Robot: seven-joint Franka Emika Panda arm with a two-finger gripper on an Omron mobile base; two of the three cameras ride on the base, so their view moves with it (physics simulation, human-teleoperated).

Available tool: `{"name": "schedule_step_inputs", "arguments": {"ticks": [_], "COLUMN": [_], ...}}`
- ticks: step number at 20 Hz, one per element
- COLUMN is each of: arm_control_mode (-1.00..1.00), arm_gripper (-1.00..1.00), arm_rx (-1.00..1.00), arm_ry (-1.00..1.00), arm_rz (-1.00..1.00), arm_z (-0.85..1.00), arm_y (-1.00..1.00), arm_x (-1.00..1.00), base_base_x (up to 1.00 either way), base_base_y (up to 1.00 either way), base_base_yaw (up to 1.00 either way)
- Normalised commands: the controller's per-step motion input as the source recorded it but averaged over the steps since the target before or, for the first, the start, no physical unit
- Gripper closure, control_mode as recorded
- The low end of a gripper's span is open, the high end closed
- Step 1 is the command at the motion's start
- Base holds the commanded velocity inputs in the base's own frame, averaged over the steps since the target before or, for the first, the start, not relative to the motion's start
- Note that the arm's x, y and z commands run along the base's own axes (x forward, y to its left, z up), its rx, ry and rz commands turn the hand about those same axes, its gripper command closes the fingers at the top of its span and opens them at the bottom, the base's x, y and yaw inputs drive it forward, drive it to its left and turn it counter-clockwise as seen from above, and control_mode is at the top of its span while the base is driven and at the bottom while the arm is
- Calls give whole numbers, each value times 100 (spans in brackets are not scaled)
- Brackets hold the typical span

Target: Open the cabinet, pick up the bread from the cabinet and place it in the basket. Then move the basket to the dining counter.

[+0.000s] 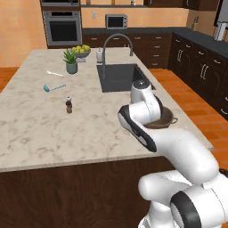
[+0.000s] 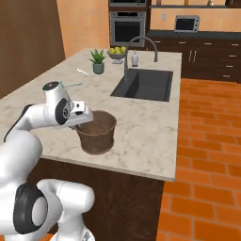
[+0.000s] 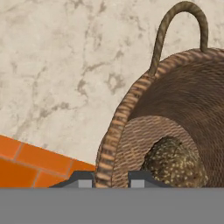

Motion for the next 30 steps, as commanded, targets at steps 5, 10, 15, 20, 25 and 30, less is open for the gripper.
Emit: {"name": "schedule_step_inputs", "arguments": {"ticks": [5, 10, 15, 20, 25, 30], "arm_control_mode": [-100, -100, -100, -100, -100, -100], "arm_gripper": [100, 100, 100, 100, -100, -100], "arm_rx": [1, 1, 0, -2, 0, 0], "arm_ry": [3, 4, 1, 0, 0, 0], "arm_rz": [0, 0, 0, 0, 0, 0], "arm_z": [-40, -45, -51, -45, -8, -1], "arm_y": [0, 0, 0, 1, 1, 0], "arm_x": [89, 78, 68, 40, 16, -1], "base_base_x": [0, 0, 0, 0, 0, 0], "base_base_y": [0, 0, 0, 0, 0, 0], "base_base_yaw": [0, 0, 0, 0, 0, 0]}}
